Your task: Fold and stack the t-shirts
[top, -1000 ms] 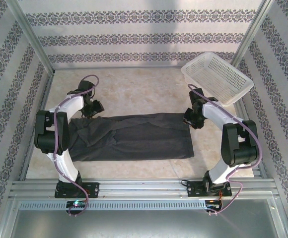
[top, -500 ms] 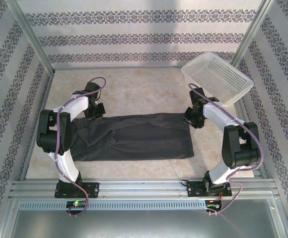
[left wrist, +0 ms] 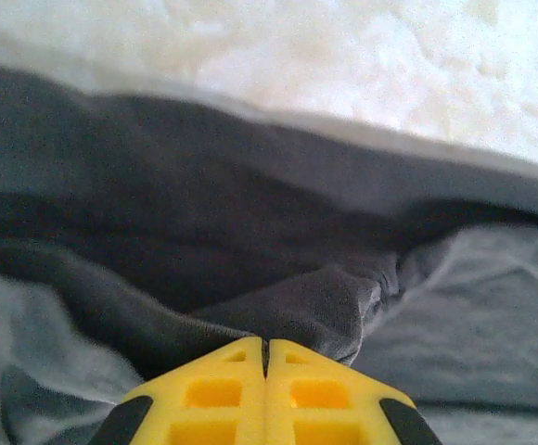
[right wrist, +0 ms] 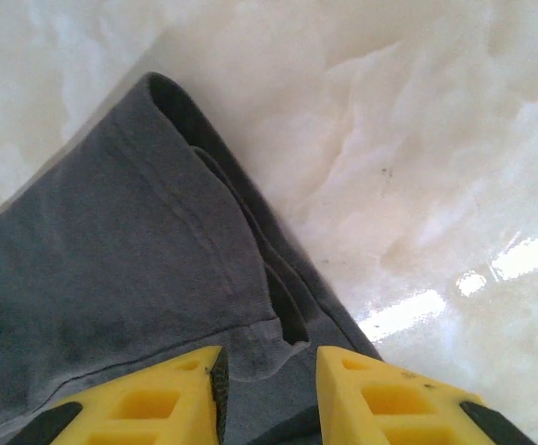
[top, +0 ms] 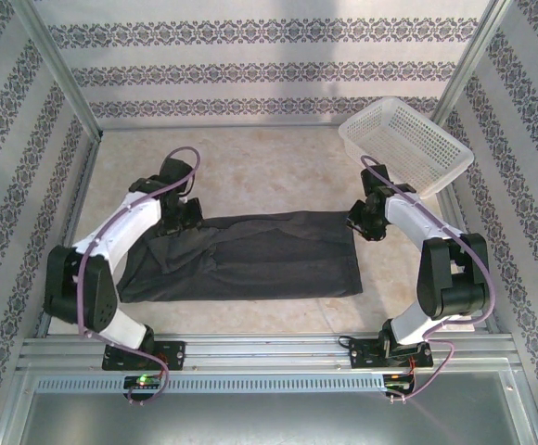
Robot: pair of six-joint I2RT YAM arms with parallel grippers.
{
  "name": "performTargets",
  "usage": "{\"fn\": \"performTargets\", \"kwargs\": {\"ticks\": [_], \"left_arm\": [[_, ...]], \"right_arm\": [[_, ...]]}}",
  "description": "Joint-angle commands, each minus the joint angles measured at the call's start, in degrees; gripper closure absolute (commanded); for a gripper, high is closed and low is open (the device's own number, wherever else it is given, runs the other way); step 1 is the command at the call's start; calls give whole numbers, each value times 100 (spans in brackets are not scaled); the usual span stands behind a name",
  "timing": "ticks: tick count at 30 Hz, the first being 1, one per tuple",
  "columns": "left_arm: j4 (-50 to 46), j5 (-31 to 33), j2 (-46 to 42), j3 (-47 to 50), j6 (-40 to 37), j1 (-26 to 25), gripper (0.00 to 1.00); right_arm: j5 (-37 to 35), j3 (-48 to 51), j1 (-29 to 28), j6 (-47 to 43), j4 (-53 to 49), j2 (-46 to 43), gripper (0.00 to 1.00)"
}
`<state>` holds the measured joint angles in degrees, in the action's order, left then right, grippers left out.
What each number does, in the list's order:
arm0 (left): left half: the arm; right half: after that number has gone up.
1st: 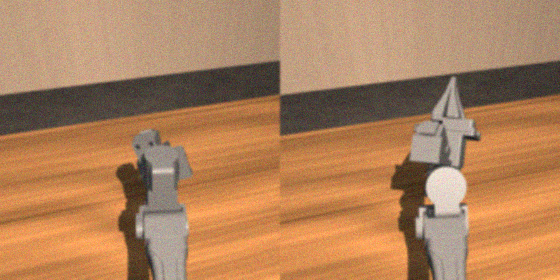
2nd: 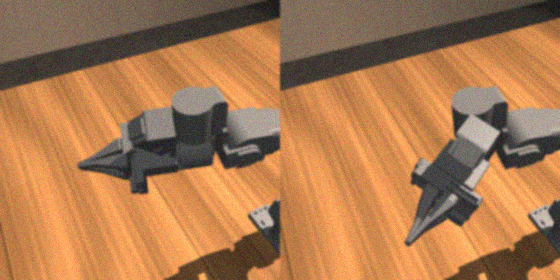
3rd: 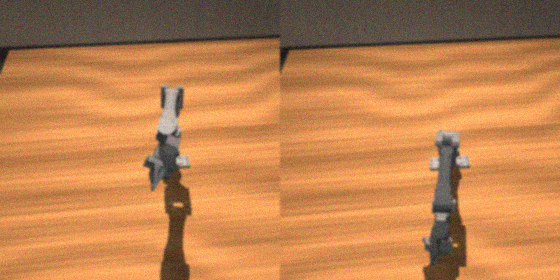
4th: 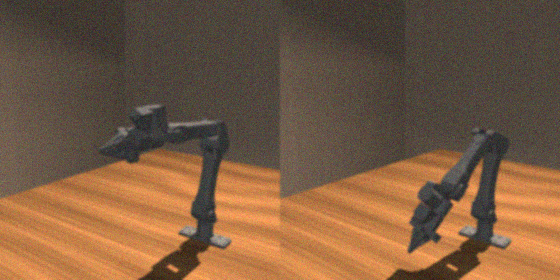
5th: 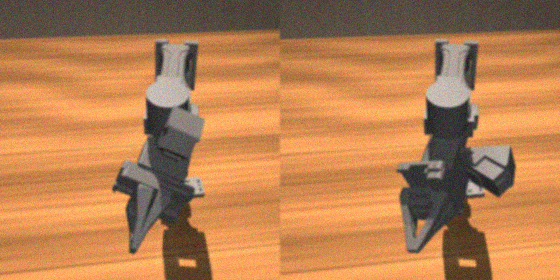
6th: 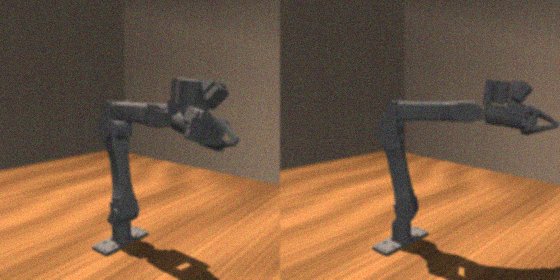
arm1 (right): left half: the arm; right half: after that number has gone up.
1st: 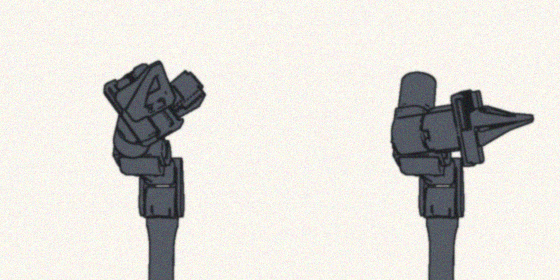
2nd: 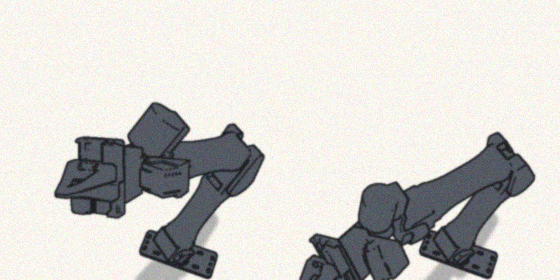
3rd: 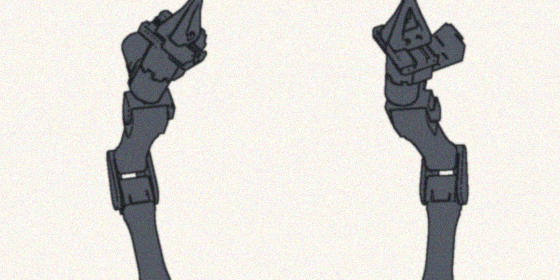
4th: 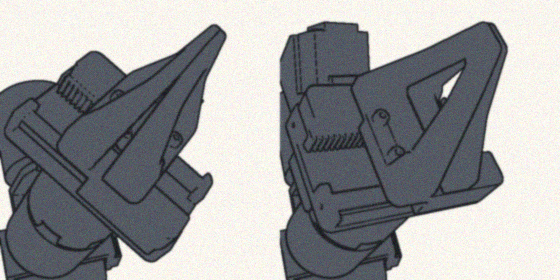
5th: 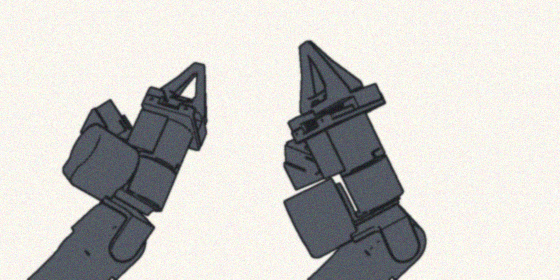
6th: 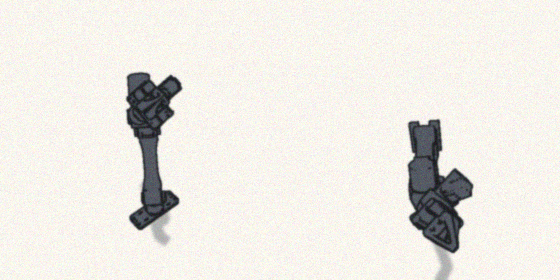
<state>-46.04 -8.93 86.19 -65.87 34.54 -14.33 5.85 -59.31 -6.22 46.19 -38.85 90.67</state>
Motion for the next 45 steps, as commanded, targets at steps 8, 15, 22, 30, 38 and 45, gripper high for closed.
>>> {"fn": "performTargets", "kwargs": {"ticks": [8, 15, 22, 30, 38, 45], "left_arm": [[-138, -732, -895, 1218, 1837, -967, 100], [176, -923, -1169, 1741, 2984, -1475, 60], [-698, 322, -1844, 1145, 2925, -523, 49], [1041, -10, -1512, 1866, 5058, 751, 52], [674, -41, -846, 1546, 6467, 764, 52], [748, -88, -509, 1620, 7039, 767, 50]], "right_arm": [[285, 81, 13, 269, 175, 23, 68], [342, 176, 11, 247, 263, 56, 68], [396, 296, -80, 309, 351, -11, 68], [488, 226, -304, 267, 405, -58, 68], [411, 304, -376, 206, 343, -152, 68], [403, 260, -376, 153, 343, -120, 68]]}}
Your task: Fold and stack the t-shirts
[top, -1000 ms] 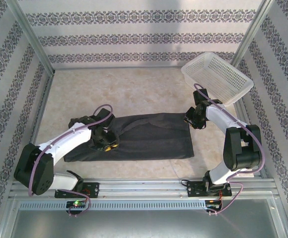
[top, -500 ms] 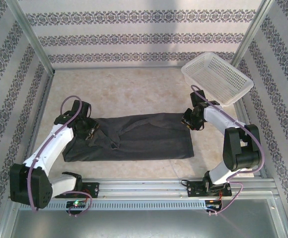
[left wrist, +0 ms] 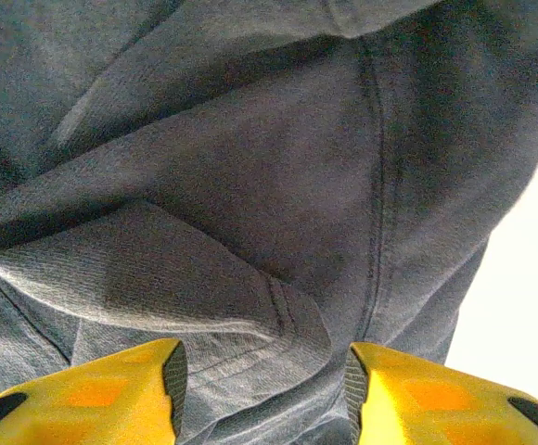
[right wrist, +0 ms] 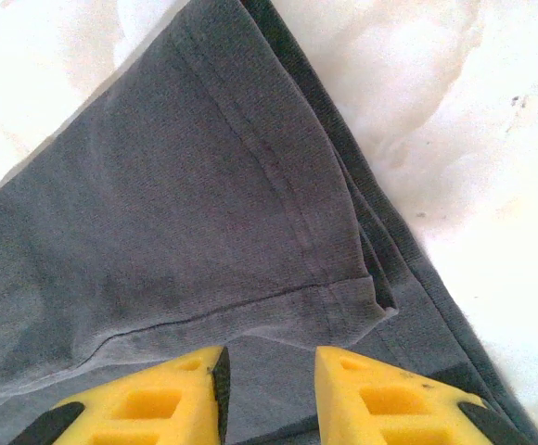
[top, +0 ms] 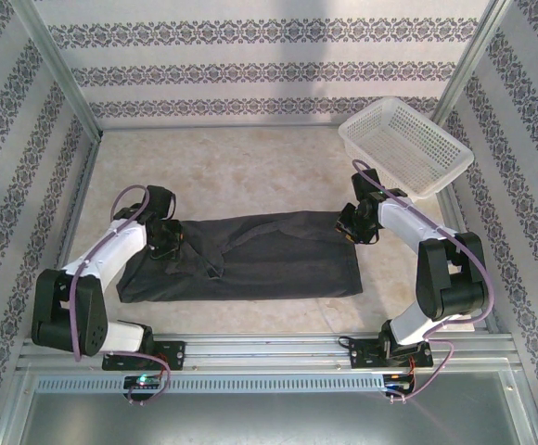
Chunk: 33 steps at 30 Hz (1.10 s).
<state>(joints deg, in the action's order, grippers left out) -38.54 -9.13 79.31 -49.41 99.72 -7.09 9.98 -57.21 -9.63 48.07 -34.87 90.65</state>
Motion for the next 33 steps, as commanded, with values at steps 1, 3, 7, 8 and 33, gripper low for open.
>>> {"fn": "performTargets", "kwargs": {"ticks": [1, 3, 7, 8, 33], "left_arm": [[42, -118, 263, -41, 517, 40, 50], [177, -200, 418, 22, 562, 37, 50], [568, -324, 483, 260, 599, 45, 68], [665, -345, 452, 338, 580, 48, 79], [-1991, 203, -3398, 2011, -1333, 41, 75]], "right_arm": [[-12, 37, -31, -31, -59, -104, 68], [-5, 20, -33, -34, -55, -92, 68], [-20, 17, -24, -53, -63, -90, 68], [-30, 25, -26, -56, -59, -92, 68], [108, 85, 85, -9, -26, 71, 68]]}}
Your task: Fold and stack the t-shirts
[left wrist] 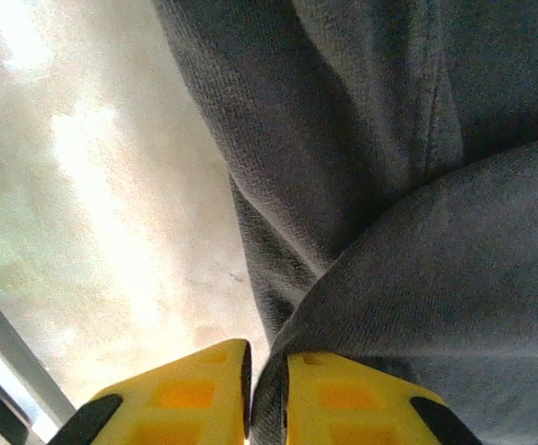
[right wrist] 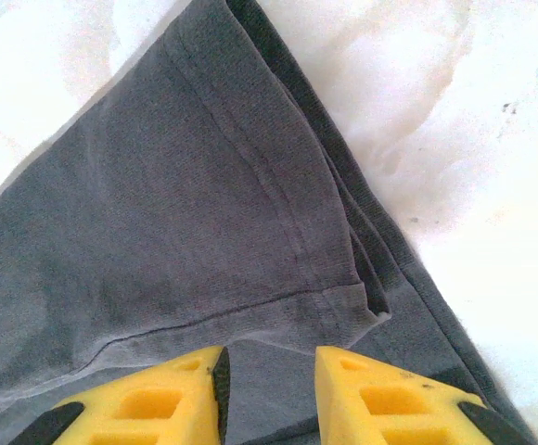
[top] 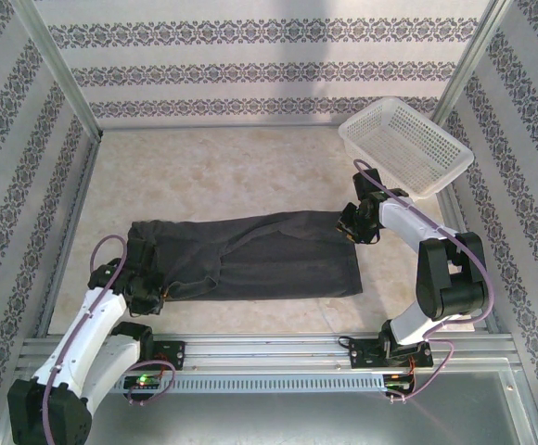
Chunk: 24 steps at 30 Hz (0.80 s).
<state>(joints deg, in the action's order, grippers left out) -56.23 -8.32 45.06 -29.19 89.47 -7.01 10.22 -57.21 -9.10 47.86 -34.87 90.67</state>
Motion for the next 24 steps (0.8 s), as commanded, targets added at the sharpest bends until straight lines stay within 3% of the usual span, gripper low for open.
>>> {"fn": "performTargets", "kwargs": {"ticks": [1, 3, 4, 7, 10, 17, 24], "left_arm": [[-284, 136, 78, -82, -420, 35, 66], [-490, 261, 219, -284, -514, 36, 51], [-474, 335, 253, -408, -640, 35, 50], [-269, 550, 332, -647, -818, 80, 53], [224, 277, 624, -611, -975, 207, 53], [327, 35, 1030, -486, -1124, 301, 38], [83, -2, 772, -263, -1045, 349, 35]], "right_arm": [[140, 128, 62, 74, 9, 74, 68], [233, 223, 97, 196, 80, 52, 68], [296, 276, 121, 284, 115, 26, 68], [422, 520, 212, 684, 300, -90, 68], [602, 759, 344, 1154, 593, -101, 67], [748, 764, 461, 1636, 785, 23, 65], [655, 733, 521, 1656, 788, 93, 67]]}}
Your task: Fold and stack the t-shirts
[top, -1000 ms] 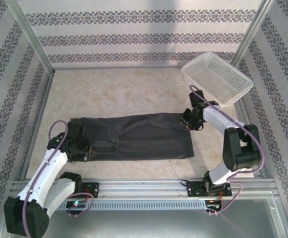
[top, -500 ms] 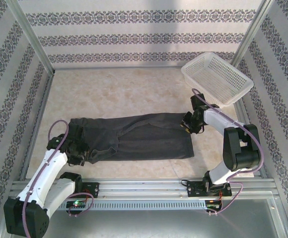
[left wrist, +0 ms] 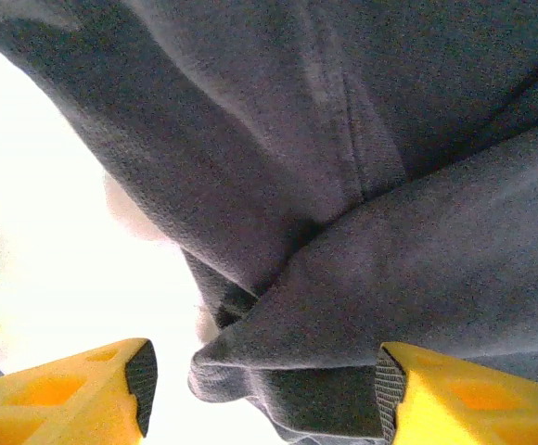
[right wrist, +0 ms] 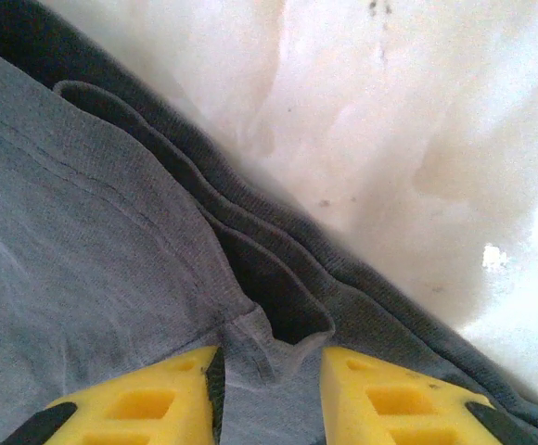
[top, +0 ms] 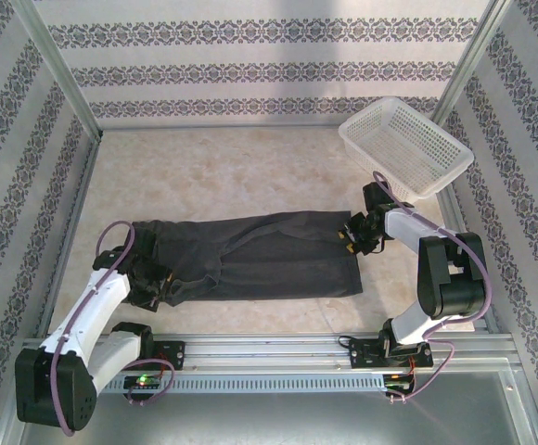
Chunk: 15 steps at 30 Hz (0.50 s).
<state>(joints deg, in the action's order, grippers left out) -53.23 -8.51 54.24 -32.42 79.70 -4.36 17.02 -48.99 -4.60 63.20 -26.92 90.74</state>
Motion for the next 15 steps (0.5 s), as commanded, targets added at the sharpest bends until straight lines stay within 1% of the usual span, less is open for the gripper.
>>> {"fn": "performTargets", "kwargs": {"ticks": [1, 4, 6, 8, 11, 13, 15], "left_arm": [[-205, 1, -182, 95, -79, 101, 35], [-118, -85, -187, 190, -151, 125, 37], [61, -125, -175, 225, -193, 129, 36], [347, -299, -151, 302, -192, 131, 38], [232, -383, 3, 282, -271, 128, 39], [254, -446, 39, 336, -324, 130, 40], [384, -534, -31, 422, -252, 122, 46]], "right_arm": [[-23, -100, 73, 106, -3, 114, 68], [-14, -119, 98, 53, 14, 231, 77], [-33, -102, 100, 43, 29, 251, 83], [-44, -85, 117, 22, 42, 250, 88], [-79, -100, 126, -14, 14, 235, 96], [-104, -102, 126, -37, 2, 204, 100], [-119, -99, 127, -55, -14, 165, 100]]}}
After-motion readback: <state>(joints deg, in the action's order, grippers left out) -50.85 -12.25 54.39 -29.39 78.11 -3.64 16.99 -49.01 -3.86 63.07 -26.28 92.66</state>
